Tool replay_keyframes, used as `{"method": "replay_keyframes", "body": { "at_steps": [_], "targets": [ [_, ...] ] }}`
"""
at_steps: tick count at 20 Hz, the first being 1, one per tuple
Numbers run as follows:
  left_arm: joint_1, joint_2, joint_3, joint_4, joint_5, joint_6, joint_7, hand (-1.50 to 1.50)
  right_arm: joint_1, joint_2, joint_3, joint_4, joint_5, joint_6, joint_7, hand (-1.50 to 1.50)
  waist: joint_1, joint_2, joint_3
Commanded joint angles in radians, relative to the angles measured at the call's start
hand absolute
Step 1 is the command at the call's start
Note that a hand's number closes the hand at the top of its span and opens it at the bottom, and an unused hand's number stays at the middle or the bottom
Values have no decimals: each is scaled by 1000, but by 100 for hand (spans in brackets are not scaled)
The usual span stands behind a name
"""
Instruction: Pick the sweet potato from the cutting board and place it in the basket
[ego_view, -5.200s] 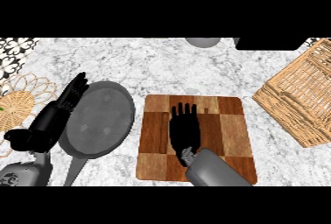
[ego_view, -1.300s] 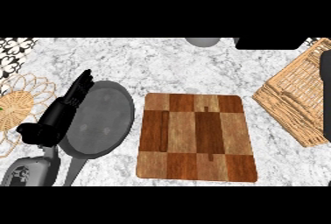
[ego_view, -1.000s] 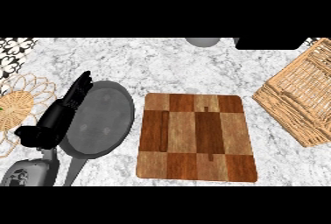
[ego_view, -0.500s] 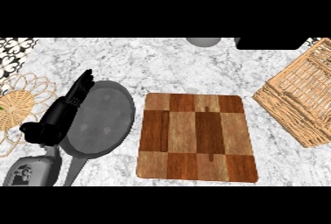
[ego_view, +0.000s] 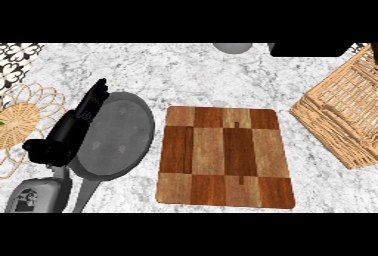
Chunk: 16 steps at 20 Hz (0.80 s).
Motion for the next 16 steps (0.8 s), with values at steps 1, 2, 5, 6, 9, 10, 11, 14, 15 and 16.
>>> {"method": "replay_keyframes", "body": {
  "at_steps": [1, 2, 5, 6, 9, 10, 11, 14, 15, 16],
  "targets": [
    [-54, -6, 6, -40, 19, -1, 103, 0, -48, -37, 17, 66, -29, 6, -47, -150, 1, -1, 0],
    [11, -21, -12, -15, -25, 16, 4, 0, -24, 2, 32, 69, -31, -41, -66, -150, 1, -1, -1],
    [30, 18, 6, -33, -8, -32, 0, 0, -57, -41, 15, 72, -93, -27, -119, -150, 2, -1, 0],
    [34, 4, 6, -47, 5, -28, 9, 0, -24, -63, 2, 7, -139, 13, -142, -150, -3, -3, 0],
    [-7, 23, 42, -6, 25, -38, 7, 0, -57, -51, -32, 14, -228, -9, -205, -150, 0, 0, 0],
    [25, 5, 7, -83, 0, -16, 63, 0, 24, -38, -24, -134, -218, 16, -128, -150, -13, -7, -1],
    [-14, -47, -24, -50, -16, 20, 77, 0, -82, -62, -51, -25, -235, -12, -141, -150, -2, -2, 0],
    [5, 29, 45, -66, 27, -32, 67, 0, -20, -100, -127, -124, -354, 43, -135, -150, -15, -8, 0],
    [24, 6, 22, -6, -13, -20, -32, 0, 32, -57, -121, -137, -357, 9, -141, -150, -15, -4, -1],
    [-10, 13, 52, 1, 22, -22, 22, 0, 83, -16, -93, -272, -348, 56, -50, -150, -32, -11, -2]
  ]
}}
